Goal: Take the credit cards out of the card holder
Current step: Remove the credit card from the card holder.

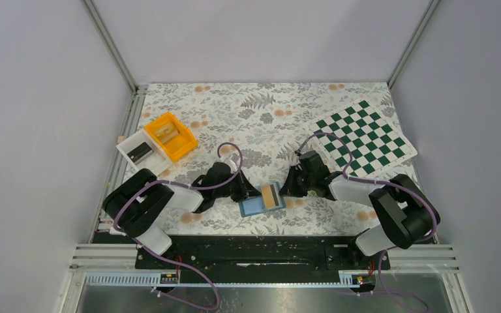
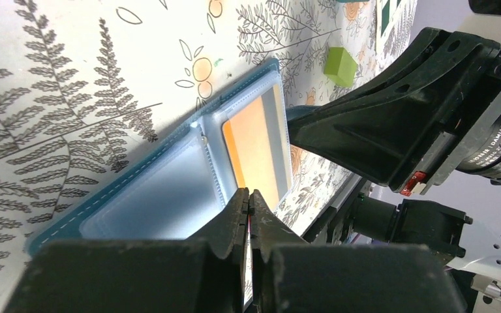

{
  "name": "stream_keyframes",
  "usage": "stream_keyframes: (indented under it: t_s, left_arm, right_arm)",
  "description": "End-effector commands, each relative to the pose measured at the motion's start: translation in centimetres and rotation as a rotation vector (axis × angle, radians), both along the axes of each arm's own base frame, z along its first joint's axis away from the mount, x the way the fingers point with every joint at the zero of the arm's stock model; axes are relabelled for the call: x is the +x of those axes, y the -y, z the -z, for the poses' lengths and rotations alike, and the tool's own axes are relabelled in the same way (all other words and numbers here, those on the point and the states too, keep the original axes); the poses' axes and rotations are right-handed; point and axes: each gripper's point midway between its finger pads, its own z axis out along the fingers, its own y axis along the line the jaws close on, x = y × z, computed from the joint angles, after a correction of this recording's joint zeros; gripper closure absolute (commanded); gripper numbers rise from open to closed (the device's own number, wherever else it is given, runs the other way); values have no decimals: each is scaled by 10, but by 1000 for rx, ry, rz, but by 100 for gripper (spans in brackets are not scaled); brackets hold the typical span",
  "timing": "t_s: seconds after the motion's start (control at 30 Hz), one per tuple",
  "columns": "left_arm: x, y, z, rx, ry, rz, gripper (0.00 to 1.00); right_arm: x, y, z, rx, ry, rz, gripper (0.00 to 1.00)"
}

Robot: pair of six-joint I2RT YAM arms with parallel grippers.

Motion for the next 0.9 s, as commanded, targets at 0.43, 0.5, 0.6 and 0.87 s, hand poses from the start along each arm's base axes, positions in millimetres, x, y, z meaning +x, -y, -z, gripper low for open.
stream_keyframes:
  t_s: [0.43, 0.5, 0.6, 0.87]
  left_arm:
    - [5, -5, -8, 28, 69, 6, 78]
    - [4, -5, -5, 28, 64, 12, 76]
    - [3, -5, -1, 27, 57, 12, 76]
    - [1, -6, 2, 35, 64, 21, 74]
  right_arm:
    - [11, -13, -51, 95, 81, -11, 84]
    - [9, -17, -54, 108, 74, -22, 80]
    - [7, -17, -51, 95, 72, -17, 77]
    - [8, -20, -39, 64, 50, -32, 66]
